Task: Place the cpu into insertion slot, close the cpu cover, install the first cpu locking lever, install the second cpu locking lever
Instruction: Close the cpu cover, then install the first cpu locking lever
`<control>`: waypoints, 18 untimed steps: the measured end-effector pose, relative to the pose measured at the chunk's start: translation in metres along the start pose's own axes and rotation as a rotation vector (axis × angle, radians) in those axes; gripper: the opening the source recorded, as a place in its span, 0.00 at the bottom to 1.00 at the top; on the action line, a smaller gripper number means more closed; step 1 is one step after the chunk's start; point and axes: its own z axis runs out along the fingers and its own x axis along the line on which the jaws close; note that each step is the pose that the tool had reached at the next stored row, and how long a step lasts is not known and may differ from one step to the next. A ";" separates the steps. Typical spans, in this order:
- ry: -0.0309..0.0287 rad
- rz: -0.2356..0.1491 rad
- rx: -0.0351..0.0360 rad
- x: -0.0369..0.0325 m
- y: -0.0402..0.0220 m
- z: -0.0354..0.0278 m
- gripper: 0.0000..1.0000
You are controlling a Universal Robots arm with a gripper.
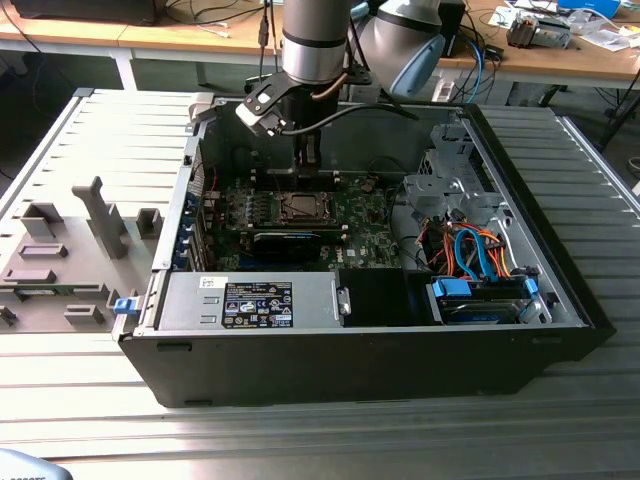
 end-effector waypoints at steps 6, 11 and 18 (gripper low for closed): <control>0.0000 0.000 0.0000 0.0000 0.0000 -0.0001 0.11; -0.0013 -0.040 -0.0012 0.0000 0.0000 -0.0002 0.11; -0.0024 -0.088 -0.0027 0.0000 0.0000 -0.0002 0.11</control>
